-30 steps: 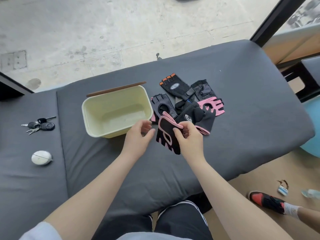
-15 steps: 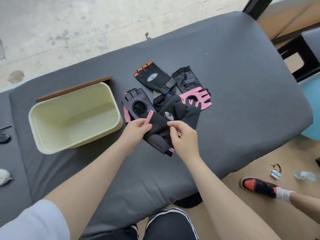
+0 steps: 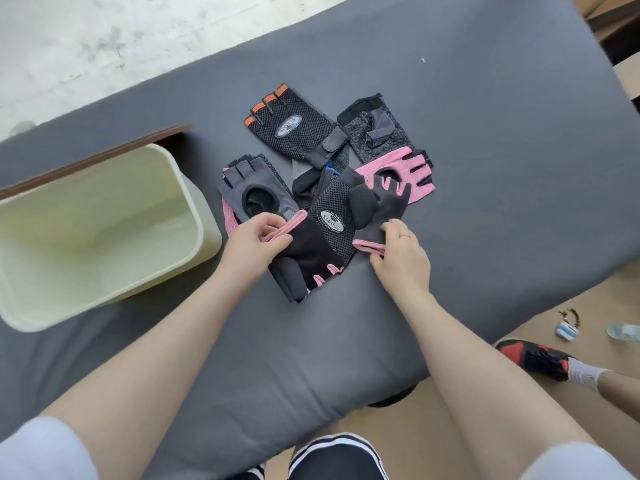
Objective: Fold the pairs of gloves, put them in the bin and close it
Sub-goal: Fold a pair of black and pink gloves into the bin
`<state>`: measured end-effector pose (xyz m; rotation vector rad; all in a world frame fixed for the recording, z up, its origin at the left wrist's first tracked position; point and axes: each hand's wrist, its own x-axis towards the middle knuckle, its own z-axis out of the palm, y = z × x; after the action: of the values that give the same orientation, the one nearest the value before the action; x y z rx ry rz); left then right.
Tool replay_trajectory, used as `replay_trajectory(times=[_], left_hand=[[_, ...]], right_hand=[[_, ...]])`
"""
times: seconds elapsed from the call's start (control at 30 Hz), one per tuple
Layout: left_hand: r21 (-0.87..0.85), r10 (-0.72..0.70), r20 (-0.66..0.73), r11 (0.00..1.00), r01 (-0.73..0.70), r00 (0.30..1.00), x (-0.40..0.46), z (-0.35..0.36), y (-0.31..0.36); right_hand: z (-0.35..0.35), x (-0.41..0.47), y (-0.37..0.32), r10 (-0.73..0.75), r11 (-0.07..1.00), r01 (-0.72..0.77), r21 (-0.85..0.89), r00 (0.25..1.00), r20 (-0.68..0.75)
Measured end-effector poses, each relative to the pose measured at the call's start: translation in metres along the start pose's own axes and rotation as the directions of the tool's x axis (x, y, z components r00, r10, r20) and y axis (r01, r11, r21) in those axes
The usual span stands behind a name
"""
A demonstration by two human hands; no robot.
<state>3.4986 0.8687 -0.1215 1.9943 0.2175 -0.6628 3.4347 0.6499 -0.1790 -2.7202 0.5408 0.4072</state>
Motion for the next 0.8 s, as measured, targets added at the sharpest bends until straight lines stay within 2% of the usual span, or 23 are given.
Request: replay_trajectory(times=[0.07, 0.17, 0.2, 0.23, 0.27, 0.3, 0.33, 0.4, 0.53, 0.63, 0.7, 0.8], left_hand=[[-0.048, -0.001, 0.012, 0.999, 0.002, 1.000, -0.003, -0.003, 0.001], [-0.067, 0.011, 0.035, 0.998, -0.009, 0.999, -0.009, -0.008, 0.007], [-0.057, 0.015, 0.034, 0.998, -0.014, 0.999, -0.012, -0.010, 0.009], [-0.047, 0.023, 0.026, 0.999, -0.022, 0.999, -0.014, -0.013, 0.011], [-0.046, 0.028, 0.019, 0.999, -0.027, 0.999, -0.017, -0.016, 0.013], [-0.051, 0.029, 0.018, 0.998, -0.028, 0.999, -0.020, -0.019, 0.015], [-0.061, 0.027, 0.020, 0.998, -0.025, 0.999, -0.024, -0.022, 0.015], [-0.087, 0.014, 0.026, 0.996, -0.011, 1.000, -0.030, -0.026, 0.016], [-0.114, 0.003, 0.039, 0.993, 0.001, 0.999, -0.041, -0.032, 0.014], [-0.139, 0.006, 0.070, 0.990, 0.004, 0.998, -0.047, -0.036, 0.012], [-0.072, 0.010, 0.065, 0.997, -0.005, 0.998, -0.049, -0.036, 0.006], [0.187, 0.002, -0.038, 0.982, 0.005, 0.999, -0.051, -0.030, -0.009]], right_hand=[[-0.010, -0.003, 0.001, -0.013, 0.993, 0.019, 0.113, 0.998, -0.057], [-0.033, -0.014, -0.003, -0.109, 0.915, 0.168, 0.367, 0.978, -0.175], [-0.044, -0.019, -0.007, -0.058, 0.814, 0.143, 0.562, 0.984, -0.167], [-0.058, -0.024, -0.014, 0.005, 0.627, 0.060, 0.777, 0.997, -0.081], [-0.069, -0.029, -0.019, 0.030, 0.386, -0.043, 0.921, 0.999, 0.034], [-0.079, -0.033, -0.022, 0.017, 0.183, -0.130, 0.975, 0.992, 0.129], [-0.085, -0.035, -0.024, -0.017, 0.078, -0.192, 0.978, 0.981, 0.194], [-0.091, -0.039, -0.028, -0.073, 0.018, -0.284, 0.959, 0.956, 0.285], [-0.092, -0.045, -0.038, -0.131, 0.040, -0.415, 0.909, 0.900, 0.416], [-0.088, -0.049, -0.041, -0.192, 0.096, -0.441, 0.893, 0.872, 0.451], [-0.077, -0.048, -0.041, -0.141, 0.260, -0.405, 0.877, 0.882, 0.449], [-0.050, -0.044, -0.047, -0.007, 0.590, -0.314, 0.744, 0.919, 0.393]])
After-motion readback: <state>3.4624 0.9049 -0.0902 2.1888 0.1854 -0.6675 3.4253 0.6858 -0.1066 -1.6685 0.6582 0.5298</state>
